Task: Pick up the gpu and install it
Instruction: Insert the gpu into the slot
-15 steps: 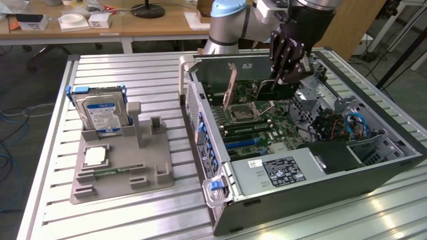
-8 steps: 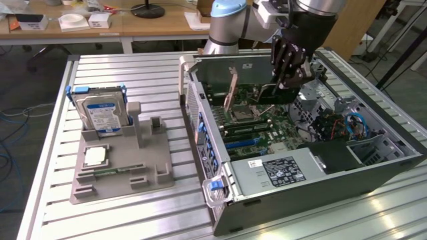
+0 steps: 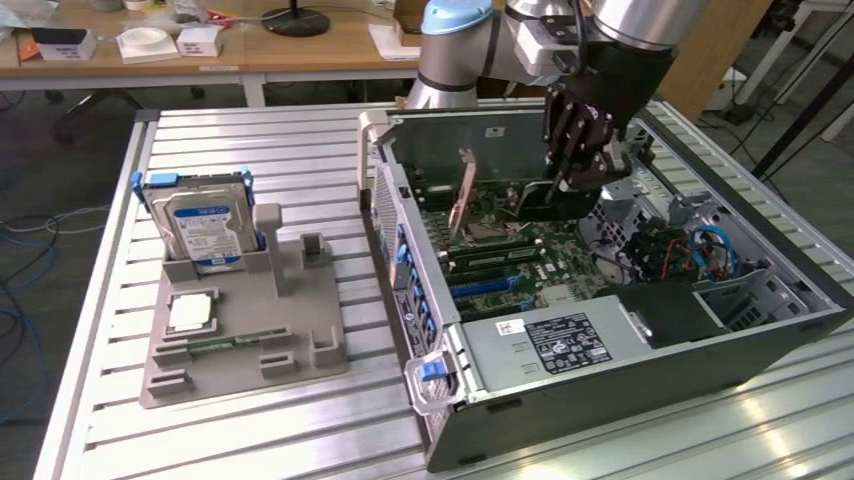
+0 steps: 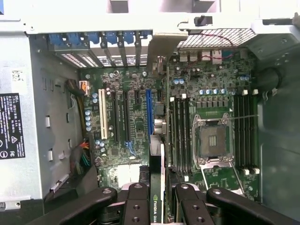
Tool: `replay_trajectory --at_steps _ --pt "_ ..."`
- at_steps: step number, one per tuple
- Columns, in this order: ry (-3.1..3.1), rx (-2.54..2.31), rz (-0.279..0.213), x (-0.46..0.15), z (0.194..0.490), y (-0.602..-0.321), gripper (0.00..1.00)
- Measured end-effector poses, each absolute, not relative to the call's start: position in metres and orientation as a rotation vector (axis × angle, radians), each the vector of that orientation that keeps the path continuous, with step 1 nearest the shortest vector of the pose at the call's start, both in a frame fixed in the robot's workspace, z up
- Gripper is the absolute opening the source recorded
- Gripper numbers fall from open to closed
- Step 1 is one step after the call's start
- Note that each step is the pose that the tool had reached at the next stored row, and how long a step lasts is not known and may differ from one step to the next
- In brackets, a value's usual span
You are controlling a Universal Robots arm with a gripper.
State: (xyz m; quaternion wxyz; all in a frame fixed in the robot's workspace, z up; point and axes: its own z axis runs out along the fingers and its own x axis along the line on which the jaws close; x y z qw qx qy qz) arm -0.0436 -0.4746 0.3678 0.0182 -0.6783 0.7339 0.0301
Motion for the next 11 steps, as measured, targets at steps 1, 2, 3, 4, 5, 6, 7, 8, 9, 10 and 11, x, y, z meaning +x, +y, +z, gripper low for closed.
replay_trajectory --at_steps 1,2,3,4,5,6,7,8,9,10,11 --pt "2.280 -2.106 0.094 -0.044 0.366 -0.475 0.26" --pt "2.280 -2.106 0.094 -0.044 0.365 -0.476 0.26" --pt "2.281 -2.105 0.094 -0.044 0.364 -0.476 0.26" --pt "2.281 -2.105 0.094 -0.044 0.363 -0.476 0.26" --pt "2.281 -2.105 0.094 -0.044 0.361 -0.477 0.26" --pt "2.282 -2.104 0.093 -0.044 0.360 -0.477 0.26" --pt "2.282 -2.104 0.093 -0.044 0.359 -0.477 0.26" --pt "2.283 -2.103 0.093 -0.044 0.358 -0.478 0.26" --pt "2.283 -2.102 0.093 -0.044 0.357 -0.478 0.26" --pt "2.284 -2.101 0.093 -0.044 0.355 -0.478 0.26" --pt "2.285 -2.101 0.093 -0.044 0.353 -0.478 0.26"
